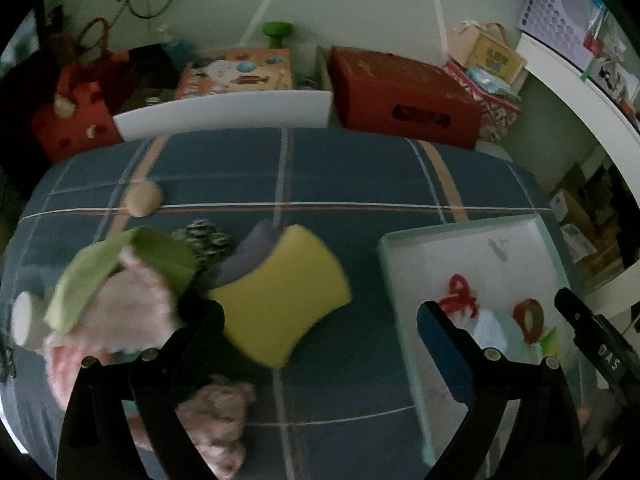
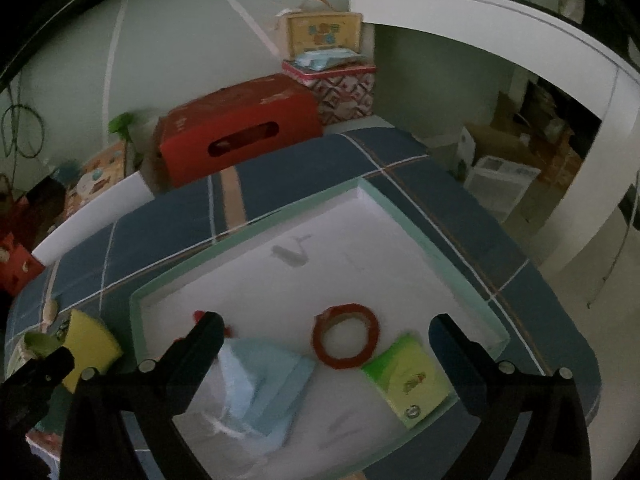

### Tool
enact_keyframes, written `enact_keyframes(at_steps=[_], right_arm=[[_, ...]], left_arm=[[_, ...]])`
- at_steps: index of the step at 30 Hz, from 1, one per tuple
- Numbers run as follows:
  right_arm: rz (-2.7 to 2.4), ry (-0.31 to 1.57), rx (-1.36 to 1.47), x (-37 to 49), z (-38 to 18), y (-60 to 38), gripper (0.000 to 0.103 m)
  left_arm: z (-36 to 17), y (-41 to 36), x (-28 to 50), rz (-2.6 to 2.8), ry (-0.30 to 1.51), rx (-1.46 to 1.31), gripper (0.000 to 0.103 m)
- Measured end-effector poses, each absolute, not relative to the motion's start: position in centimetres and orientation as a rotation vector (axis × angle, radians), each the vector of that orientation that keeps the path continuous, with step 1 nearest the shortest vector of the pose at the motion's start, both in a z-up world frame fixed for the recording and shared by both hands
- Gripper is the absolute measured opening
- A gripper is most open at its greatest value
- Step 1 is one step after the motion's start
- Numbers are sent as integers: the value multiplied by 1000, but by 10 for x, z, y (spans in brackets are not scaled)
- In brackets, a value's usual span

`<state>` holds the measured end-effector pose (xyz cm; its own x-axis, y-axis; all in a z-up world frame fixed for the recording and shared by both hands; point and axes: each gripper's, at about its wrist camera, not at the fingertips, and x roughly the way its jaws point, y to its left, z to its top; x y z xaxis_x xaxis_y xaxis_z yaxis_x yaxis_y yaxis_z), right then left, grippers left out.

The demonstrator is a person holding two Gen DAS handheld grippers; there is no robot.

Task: Organize soft objects
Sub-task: 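Withdraw both grippers from the tray toward the remaining items, then move both grippers over the pink-white striped towel and pale pink cloth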

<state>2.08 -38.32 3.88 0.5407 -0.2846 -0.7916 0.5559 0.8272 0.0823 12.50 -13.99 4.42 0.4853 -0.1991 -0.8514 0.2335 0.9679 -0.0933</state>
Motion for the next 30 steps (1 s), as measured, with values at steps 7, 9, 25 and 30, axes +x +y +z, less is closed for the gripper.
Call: enact_keyframes(at_steps=[7,9,25,30], right_arm=[[-434,870,335,29,42,-352,103],[-409,854,326,30,47,-342,103],[-238,852,221,44,55,-264,103],[-148,863,174,50,53,-228,103]], left_arm=[[52,-94,108,-193,1004,36,97],[57,-77,105,-173,991,17,97],[44,36,94,-5,1018,-155,97],[42,40,88,-36,1021,-168,97]])
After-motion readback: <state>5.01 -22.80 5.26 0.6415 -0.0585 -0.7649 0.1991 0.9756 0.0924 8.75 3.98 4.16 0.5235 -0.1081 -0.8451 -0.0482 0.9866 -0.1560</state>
